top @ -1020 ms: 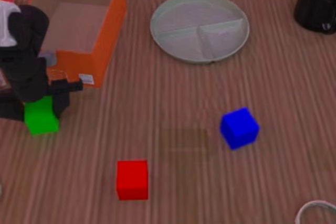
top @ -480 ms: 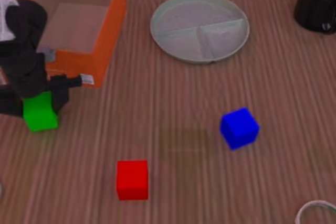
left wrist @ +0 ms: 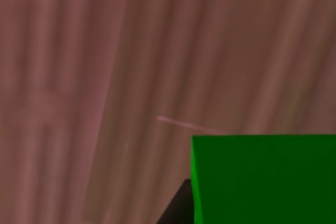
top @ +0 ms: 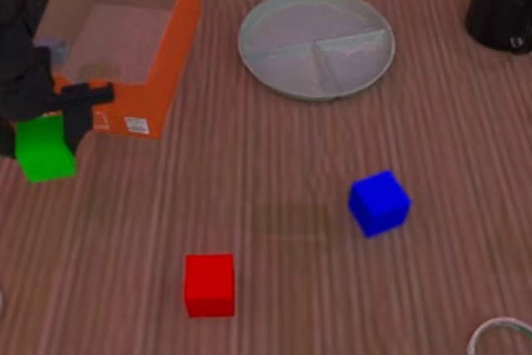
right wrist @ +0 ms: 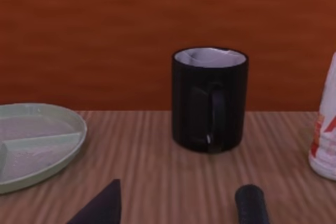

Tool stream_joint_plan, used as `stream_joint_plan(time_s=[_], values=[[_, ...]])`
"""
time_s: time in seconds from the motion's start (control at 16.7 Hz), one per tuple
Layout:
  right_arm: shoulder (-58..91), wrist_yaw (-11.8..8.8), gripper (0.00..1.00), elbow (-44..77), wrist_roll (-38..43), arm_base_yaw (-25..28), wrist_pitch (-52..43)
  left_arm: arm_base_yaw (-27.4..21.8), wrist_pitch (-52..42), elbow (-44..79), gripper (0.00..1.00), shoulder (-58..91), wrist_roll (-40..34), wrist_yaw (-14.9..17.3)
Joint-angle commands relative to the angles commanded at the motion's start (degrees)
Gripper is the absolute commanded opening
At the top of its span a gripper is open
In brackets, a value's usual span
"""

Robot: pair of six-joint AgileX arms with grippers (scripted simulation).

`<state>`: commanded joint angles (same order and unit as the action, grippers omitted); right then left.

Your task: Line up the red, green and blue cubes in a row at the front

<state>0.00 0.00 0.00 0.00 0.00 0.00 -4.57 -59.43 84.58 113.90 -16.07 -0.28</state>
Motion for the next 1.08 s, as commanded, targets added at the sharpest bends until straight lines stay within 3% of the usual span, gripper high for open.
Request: stream_joint_plan(time_s=[0.24, 0.42, 0.9, 1.08], values=[[0.0, 0.0, 1.0, 0.0, 0.0, 0.0, 0.0, -1.1, 0.0, 0.1, 0.0, 0.3, -0.6, 0.0], [0.0, 0.0, 1.0, 0.0, 0.0, 0.0, 0.0, -6.8, -0.8, 1.1, 0.0, 0.7, -5.1, -0.1], [0.0, 0.0, 1.0, 0.0, 0.0, 0.0, 0.0, -36.1, -4.2, 3.3, 0.0, 0.9, -25.6, -0.3], [0.0, 0.0, 1.0, 0.0, 0.0, 0.0, 0.0, -44.1, -4.7, 3.8, 0.0, 0.0, -31.9, -0.5]])
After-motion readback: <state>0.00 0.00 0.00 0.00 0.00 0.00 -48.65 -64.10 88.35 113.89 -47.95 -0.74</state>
